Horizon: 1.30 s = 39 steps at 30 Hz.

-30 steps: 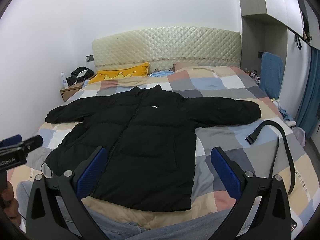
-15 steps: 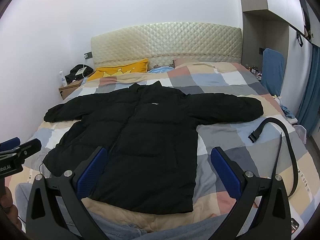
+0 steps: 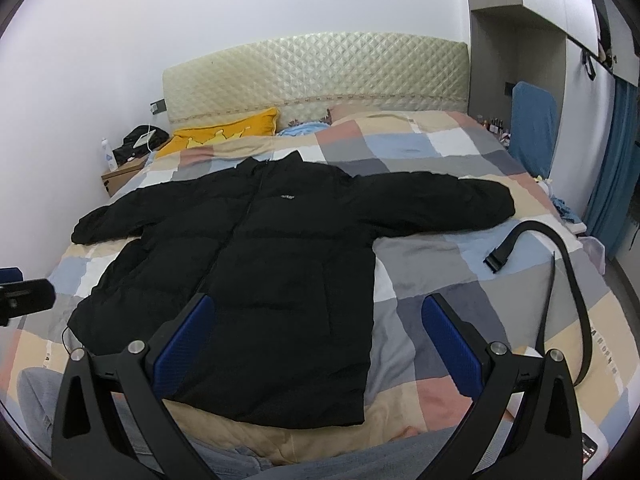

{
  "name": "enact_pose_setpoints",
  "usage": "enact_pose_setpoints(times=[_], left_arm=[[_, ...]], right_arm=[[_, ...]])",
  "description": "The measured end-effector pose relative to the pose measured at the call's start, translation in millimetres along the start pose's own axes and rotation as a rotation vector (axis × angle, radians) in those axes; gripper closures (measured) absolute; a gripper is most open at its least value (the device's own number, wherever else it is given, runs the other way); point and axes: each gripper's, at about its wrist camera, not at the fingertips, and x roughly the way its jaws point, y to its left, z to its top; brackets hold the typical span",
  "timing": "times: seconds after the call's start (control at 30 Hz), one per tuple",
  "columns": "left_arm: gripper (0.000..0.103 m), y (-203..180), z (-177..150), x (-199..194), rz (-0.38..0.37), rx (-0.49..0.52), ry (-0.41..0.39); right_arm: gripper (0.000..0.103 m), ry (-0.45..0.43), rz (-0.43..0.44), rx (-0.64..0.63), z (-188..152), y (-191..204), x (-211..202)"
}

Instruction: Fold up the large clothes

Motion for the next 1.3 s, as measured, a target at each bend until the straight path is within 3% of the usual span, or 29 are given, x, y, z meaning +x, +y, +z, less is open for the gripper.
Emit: enact_pose_setpoints(times=[0.3, 0.43, 0.53, 0.67, 0.73, 1.1, 1.2, 1.3], left_arm=[[0.0, -3, 13, -21, 0.016, -0.022, -0.057], [0.0, 0, 20, -15, -0.032, -0.043, -0.023], [0.0, 3, 25, -5, -0.052, -0.062, 0.013], [0.0, 5, 30, -1, -0.053, -0.069, -0.005], [0.0, 3, 34, 0, -0.069, -0.077, -0.008], [0.0, -4, 66, 44, -0.09, -0.089, 0.044], [0.0, -16, 79, 58, -0.068, -0.054, 0.04], [0.0, -26, 90, 73, -0.068, -0.037, 0.049]], right_arm=[[0.0, 0.055, -0.068, 0.003, 6, -30, 39], [0.0, 0.059, -0.072, 0.036, 17, -49, 47], [0.0, 0.068, -0.028, 0.115, 30, -72, 56], [0.0, 0.043, -0.1, 0.128, 50, -95, 69], [0.0, 0.045, -0.086, 0.163, 56, -109, 77], [0.0, 0.085, -0.194, 0.19, 73, -190, 159], [0.0, 0.069, -0.272, 0.168, 74, -211, 187], [0.0, 0.091, -0.263, 0.287, 74, -250, 223]])
